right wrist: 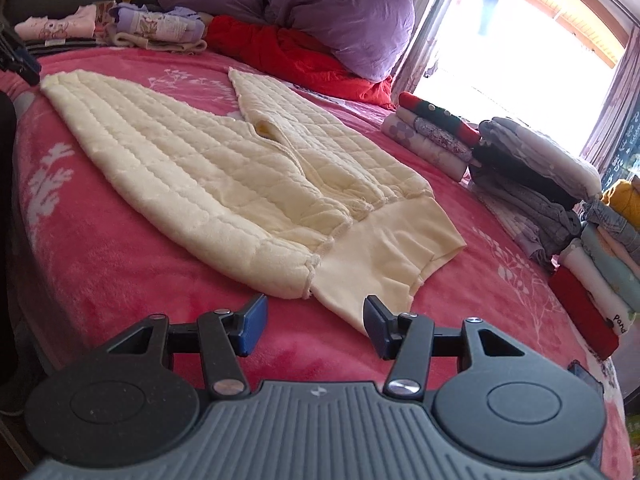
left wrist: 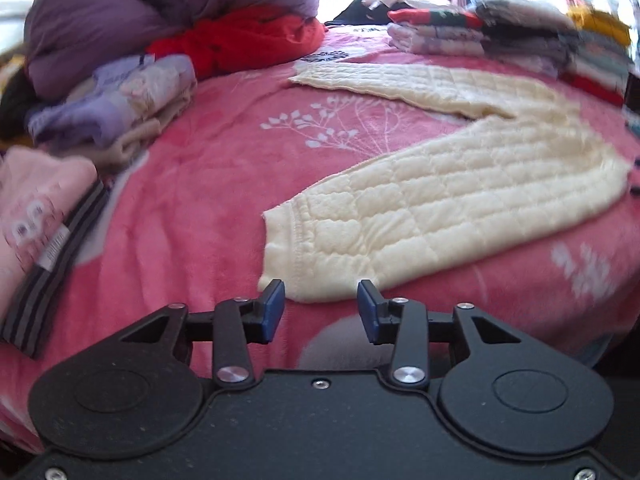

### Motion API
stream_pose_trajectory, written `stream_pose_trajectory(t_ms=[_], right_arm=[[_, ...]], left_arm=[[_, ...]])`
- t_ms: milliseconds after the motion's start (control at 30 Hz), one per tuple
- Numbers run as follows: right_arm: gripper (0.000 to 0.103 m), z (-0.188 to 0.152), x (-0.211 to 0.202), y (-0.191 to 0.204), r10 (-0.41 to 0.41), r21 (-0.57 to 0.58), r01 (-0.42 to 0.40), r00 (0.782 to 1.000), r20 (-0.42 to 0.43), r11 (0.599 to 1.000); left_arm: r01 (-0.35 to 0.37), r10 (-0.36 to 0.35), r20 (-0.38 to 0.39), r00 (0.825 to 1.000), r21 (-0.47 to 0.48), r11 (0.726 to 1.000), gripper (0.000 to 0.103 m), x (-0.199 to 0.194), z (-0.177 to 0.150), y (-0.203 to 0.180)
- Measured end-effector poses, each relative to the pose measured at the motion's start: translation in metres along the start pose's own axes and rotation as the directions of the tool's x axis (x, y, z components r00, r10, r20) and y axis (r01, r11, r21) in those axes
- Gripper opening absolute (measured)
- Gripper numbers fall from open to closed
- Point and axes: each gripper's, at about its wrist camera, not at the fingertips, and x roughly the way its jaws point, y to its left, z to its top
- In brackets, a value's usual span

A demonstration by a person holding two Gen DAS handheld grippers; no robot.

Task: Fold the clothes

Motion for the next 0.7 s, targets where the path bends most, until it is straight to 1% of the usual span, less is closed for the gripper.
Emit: stream_pose_trajectory(t_ms=[167,267,367,500,567,667,700], right_arm=[[0.053,0.0,0.004,0.002,-0.046,-0.075,0.045,0.999,-0.006,0.996],[0.053,-0.002,0.008,0.005,-0.047,-0.111,0.045,0.999,-0.014,0.993],[0.053,-0.003,0.011,0.007,-0.051,-0.153,0.047,0.999,-0.019,0.987],[0.053,-0.004,0.014,0.006,-0.079,-0.203,0.073,0.997,-0.019,0.976],[0.053,-0.005,0.018,0.003,-0.094,-0.214,0.086,0.995,-0.025,0.973],[0.053,-0.008,0.024,0.002,-0.091,-0.232,0.084,0.996,-0.019,0.969],[0.053,-0.008,0.025,0.003,-0.09,-0.249,0.084,0.996,-0.014,0.965]], left_arm=[[-0.03,0.028,0.022,0.999,0.09,0.996,0.041,0.001,-0.004,-0.004],[-0.051,0.047,0.023,0.999,0.209,0.977,0.044,0.002,-0.005,-0.015],[-0.05,0.05,0.009,0.999,0.351,0.935,0.044,0.006,-0.005,-0.025],[-0.043,0.052,-0.006,0.999,0.465,0.884,0.044,0.013,-0.001,-0.029],[-0.047,0.062,-0.01,0.998,0.526,0.849,0.044,0.017,0.0,-0.033],[-0.059,0.077,-0.004,0.997,0.6,0.798,0.044,0.026,-0.001,-0.039],[-0.06,0.078,-0.003,0.997,0.614,0.787,0.044,0.027,0.0,-0.04]])
